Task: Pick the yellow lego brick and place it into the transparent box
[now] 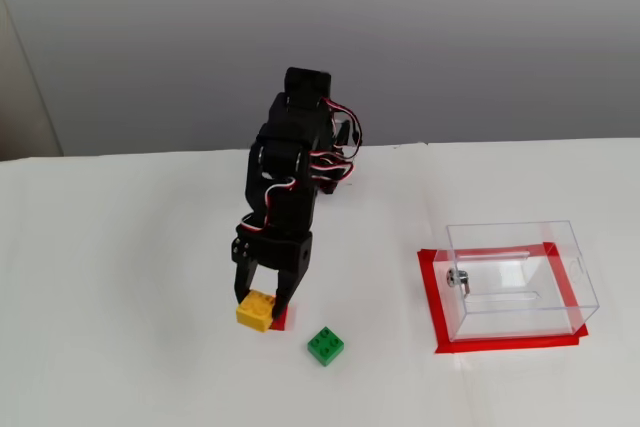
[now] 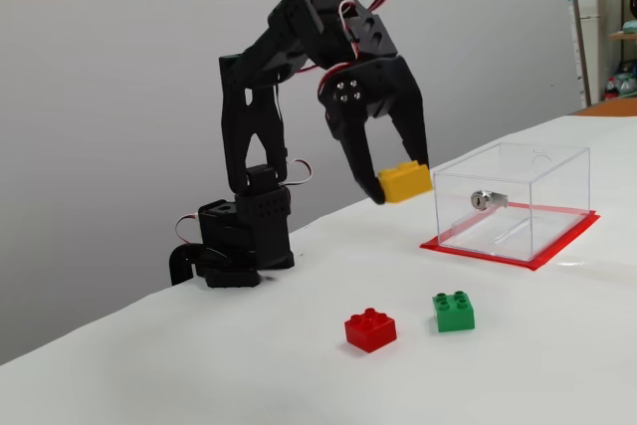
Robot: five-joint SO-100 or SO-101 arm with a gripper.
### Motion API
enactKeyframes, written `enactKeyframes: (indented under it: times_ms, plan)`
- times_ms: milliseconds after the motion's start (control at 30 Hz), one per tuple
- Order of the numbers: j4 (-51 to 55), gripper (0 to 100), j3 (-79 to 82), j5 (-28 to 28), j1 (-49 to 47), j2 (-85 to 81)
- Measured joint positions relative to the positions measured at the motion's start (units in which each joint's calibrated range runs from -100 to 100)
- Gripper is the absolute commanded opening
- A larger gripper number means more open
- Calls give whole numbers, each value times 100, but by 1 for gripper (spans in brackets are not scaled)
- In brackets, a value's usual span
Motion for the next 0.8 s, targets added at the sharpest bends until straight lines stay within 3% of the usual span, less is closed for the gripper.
enactKeyframes:
  times_ms: [567, 800]
  plan:
    - [291, 6, 1271, -39, -2585, -1784]
    - [-497, 6, 1721, -49, -3835, -1953]
